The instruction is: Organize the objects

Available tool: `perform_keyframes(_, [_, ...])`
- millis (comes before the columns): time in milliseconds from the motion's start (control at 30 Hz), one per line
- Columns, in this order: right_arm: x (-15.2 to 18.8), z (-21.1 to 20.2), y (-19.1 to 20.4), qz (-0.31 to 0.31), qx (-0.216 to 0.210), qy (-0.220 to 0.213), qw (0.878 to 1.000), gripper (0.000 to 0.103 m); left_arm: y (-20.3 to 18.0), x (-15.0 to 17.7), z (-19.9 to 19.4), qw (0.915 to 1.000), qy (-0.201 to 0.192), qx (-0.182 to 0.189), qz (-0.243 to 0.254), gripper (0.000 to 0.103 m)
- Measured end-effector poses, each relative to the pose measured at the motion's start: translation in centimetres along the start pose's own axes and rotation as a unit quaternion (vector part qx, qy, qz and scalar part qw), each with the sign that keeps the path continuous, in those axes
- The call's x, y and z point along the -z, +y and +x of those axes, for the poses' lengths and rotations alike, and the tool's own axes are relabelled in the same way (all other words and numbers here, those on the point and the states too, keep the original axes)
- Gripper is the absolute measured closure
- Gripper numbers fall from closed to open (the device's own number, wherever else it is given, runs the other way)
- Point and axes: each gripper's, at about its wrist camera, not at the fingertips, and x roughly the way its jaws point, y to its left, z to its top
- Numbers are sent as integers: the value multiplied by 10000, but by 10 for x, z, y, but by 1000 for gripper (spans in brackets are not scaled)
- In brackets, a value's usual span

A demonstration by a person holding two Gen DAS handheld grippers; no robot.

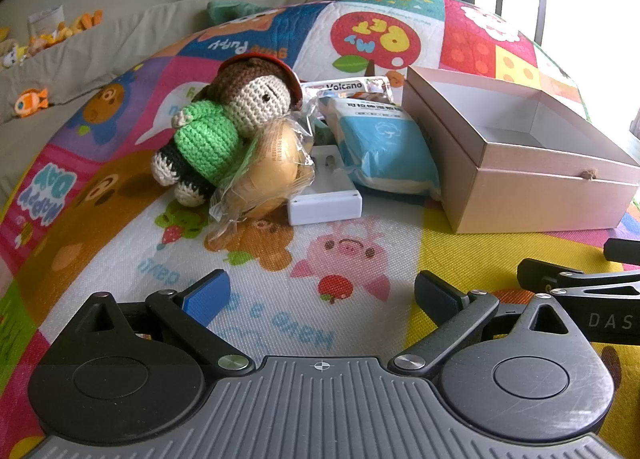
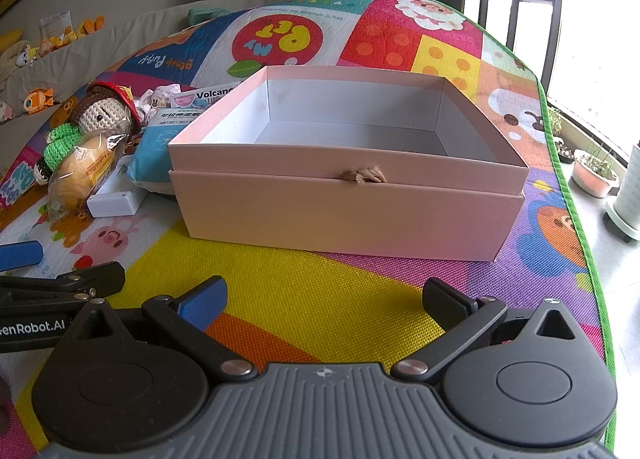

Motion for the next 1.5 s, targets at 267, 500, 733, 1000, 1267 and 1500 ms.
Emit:
perform_keyframes(267, [-2,2,-2,8,-9,8,10000,0,1,0,0,10000,-17,54,-58,2])
perform_keyframes(500, [-1,0,-4,-95,-198,94,9997,0,-4,-2,2,10000,13,-17,7,2])
perform_keyframes(733, [-14,1,0,111,13,713,9974,0,10,-4,-3,9987,183,450,117,3])
perform_keyframes(1000, [-25,-31,21,1016,-438,620,9919,0,82,-25,-74,9941,-805,725,-79,22])
perform_keyframes(1267, [-164,-156,38,2011,-1041,-1159,9671,0,122,-104,-93,9903,-1154,770,66,22])
perform_keyframes(1500, [-181,-181,25,500,-721,-1853,9787,0,120,-108,-1,9916,-488,1192,142,22])
